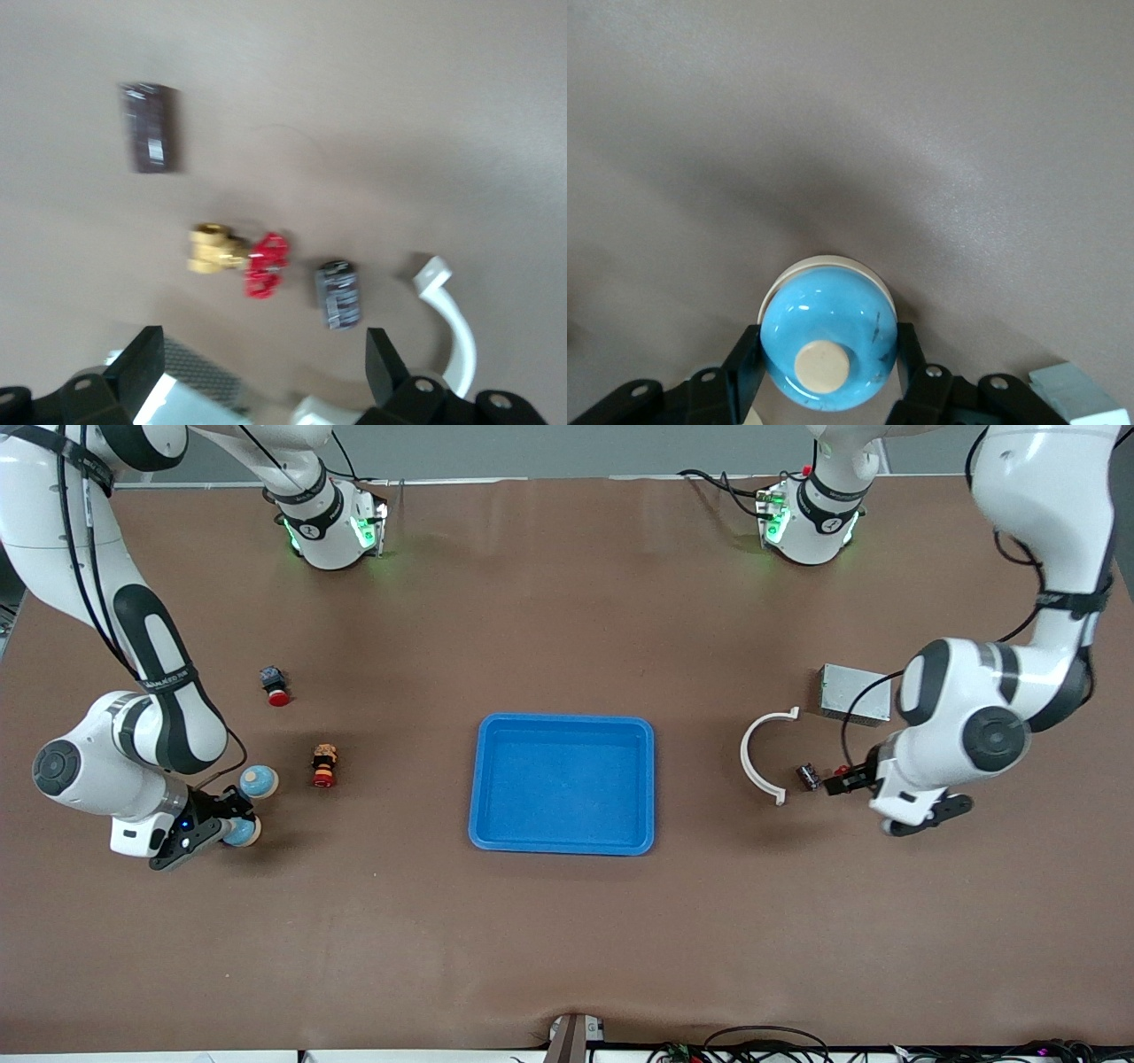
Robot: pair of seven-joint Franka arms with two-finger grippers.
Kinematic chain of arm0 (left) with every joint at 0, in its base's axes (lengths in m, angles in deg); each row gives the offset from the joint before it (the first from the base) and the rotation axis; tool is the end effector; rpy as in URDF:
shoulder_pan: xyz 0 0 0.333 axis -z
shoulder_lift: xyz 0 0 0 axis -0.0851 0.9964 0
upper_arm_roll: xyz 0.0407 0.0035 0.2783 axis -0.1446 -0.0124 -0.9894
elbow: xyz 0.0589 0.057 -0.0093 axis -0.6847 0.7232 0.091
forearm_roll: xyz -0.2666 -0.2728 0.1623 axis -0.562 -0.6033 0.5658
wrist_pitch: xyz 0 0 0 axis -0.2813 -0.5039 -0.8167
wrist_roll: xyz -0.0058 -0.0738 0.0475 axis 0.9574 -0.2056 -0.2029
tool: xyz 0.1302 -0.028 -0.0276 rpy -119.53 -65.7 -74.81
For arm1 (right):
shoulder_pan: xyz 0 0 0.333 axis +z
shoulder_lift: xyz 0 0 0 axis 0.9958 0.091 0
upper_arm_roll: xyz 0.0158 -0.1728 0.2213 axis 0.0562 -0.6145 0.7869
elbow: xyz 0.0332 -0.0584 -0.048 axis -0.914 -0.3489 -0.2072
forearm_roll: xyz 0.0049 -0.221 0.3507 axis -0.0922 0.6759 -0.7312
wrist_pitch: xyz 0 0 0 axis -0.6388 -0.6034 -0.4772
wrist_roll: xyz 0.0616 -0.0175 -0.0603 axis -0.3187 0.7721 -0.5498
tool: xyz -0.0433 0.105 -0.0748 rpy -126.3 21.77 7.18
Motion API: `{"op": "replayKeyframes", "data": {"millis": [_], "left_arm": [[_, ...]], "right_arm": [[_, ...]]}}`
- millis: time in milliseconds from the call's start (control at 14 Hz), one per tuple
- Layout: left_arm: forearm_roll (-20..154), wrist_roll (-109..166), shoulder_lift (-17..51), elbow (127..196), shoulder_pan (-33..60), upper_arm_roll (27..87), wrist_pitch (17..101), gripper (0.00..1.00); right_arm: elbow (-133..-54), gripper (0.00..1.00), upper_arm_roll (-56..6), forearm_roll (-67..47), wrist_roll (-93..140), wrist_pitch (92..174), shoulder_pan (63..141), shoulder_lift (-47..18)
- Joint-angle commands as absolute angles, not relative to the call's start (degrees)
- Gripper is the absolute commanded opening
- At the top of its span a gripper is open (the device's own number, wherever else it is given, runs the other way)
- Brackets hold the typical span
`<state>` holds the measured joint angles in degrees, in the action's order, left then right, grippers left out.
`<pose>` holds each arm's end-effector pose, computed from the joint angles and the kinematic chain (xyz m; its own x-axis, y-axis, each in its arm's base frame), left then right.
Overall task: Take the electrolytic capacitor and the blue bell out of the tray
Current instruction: 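Place the capacitor with the left gripper while the right gripper lowers the bell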
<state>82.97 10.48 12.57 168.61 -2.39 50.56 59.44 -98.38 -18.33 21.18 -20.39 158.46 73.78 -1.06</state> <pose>0.6123 -0.0362 0.2385 0.9465 0.2905 -0.1402 0.2792 -0.9555 -0.0949 0.6367 -0.1070 0.1107 0.8193 0.5705 0.0576 0.5731 -0.8181 -0.0476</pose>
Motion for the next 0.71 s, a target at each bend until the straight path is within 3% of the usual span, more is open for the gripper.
{"op": "replayKeyframes", "data": {"millis": [0, 357, 571, 643], "left_arm": [[83.1, 18.7, 7.5, 169.7, -6.0, 51.2, 55.1, 1.00], [81.3, 29.5, 2.7, 168.9, -10.8, 51.1, 50.0, 1.00], [79.3, 36.2, 0.8, 163.5, -13.7, 51.0, 42.0, 1.00], [79.3, 36.6, 0.8, 161.1, -14.1, 50.9, 39.4, 1.00]], "right_arm": [[-98.4, 0.00, -17.2, 20.1, -22.2, 159.2, 72.6, -0.7], [-98.4, 0.00, -17.2, 19.9, -22.0, 159.8, 72.5, -0.3], [-98.4, 0.00, -17.2, 19.8, -22.0, 159.8, 72.6, -0.3], [-98.4, 0.06, -17.2, 19.8, -22.0, 159.8, 72.6, -0.3]]}}
